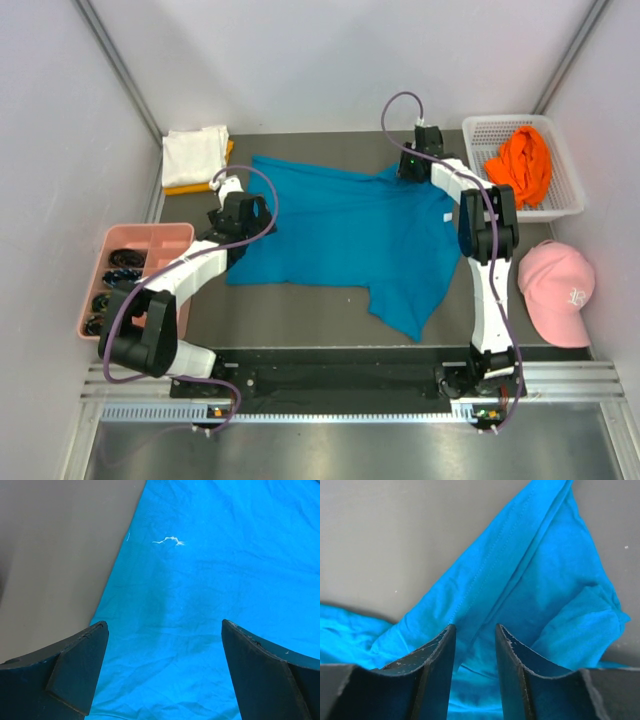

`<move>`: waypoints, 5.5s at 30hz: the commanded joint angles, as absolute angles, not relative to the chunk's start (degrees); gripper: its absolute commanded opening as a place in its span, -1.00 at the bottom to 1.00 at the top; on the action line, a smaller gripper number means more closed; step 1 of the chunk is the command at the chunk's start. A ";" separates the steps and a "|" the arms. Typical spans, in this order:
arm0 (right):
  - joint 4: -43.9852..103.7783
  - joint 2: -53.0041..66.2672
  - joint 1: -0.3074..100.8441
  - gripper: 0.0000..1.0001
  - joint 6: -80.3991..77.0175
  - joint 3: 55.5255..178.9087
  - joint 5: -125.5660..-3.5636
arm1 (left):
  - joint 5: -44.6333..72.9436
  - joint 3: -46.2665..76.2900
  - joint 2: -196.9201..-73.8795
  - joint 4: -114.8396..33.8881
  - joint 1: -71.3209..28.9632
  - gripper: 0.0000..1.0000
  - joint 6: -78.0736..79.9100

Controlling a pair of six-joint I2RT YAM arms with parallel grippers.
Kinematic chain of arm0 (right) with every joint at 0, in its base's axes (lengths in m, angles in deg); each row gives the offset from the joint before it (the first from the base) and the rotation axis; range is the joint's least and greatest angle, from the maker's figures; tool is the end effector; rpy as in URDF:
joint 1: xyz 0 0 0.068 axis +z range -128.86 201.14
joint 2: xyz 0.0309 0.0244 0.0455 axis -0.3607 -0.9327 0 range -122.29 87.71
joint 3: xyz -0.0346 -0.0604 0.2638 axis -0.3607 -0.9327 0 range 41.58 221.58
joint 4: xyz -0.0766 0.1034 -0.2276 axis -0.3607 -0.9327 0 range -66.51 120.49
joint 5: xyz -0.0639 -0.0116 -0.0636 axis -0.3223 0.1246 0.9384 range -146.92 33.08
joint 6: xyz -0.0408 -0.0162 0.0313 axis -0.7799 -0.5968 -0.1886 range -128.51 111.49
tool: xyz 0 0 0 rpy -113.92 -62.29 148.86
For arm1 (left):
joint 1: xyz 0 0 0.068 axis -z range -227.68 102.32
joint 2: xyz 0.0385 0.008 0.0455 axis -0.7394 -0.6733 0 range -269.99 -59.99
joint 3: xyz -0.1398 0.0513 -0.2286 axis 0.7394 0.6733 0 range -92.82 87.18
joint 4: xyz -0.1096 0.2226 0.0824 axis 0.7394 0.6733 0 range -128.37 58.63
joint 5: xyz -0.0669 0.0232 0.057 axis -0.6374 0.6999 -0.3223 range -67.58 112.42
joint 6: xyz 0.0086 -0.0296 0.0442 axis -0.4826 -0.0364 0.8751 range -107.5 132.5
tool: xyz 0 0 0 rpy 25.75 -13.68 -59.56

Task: Fold and stack the t-shirts
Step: Flatten out the tshirt

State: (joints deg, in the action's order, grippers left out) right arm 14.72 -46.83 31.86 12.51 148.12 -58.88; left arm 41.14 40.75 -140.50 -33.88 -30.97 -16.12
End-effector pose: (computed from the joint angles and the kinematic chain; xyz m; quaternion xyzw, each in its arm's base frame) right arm 0.5194 0.0996 0.1638 0.0758 0.9165 0.1224 0.3732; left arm 0.2880 -0.0745 0.2192 -0.1624 0.8768 -0.0297 0.4515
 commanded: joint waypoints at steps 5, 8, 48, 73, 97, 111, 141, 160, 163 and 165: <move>16.61 -42.19 31.95 -0.26 11.97 144.68 -63.16 | 40.87 39.98 -140.59 -36.53 -31.42 0.98 -16.24; 16.34 -41.84 32.04 -0.28 11.97 144.68 -63.95 | 40.87 39.98 -140.41 -36.35 -31.42 0.98 -16.33; 19.85 -42.19 32.04 -1.00 12.76 145.47 -70.46 | 41.40 40.25 -139.36 -35.91 -32.03 0.98 -16.33; 22.58 -55.80 31.95 -1.00 19.35 168.22 -76.61 | 42.37 39.55 -139.62 -35.03 -32.74 0.98 -15.72; 52.54 -63.28 31.43 -1.00 33.41 169.11 -75.47 | 43.33 39.46 -142.78 -35.38 -33.26 0.98 -16.07; 55.36 -65.48 30.20 0.69 35.53 170.78 -76.35 | 42.54 38.49 -146.04 -36.35 -33.44 0.98 -16.15; 21.64 -49.57 22.28 0.73 20.94 158.04 -69.15 | 40.52 39.63 -142.79 -36.70 -33.53 0.98 -16.42; 13.88 -48.08 22.11 0.04 16.19 155.40 -64.74 | 40.35 40.86 -140.42 -36.17 -33.53 0.98 -16.51; 14.05 -49.04 22.11 0.01 16.10 156.28 -67.38 | 40.61 41.21 -140.06 -36.17 -33.53 0.98 -16.59; 14.32 -49.57 22.20 0.01 16.10 156.80 -69.22 | 40.70 41.30 -140.06 -36.17 -33.61 0.98 -16.51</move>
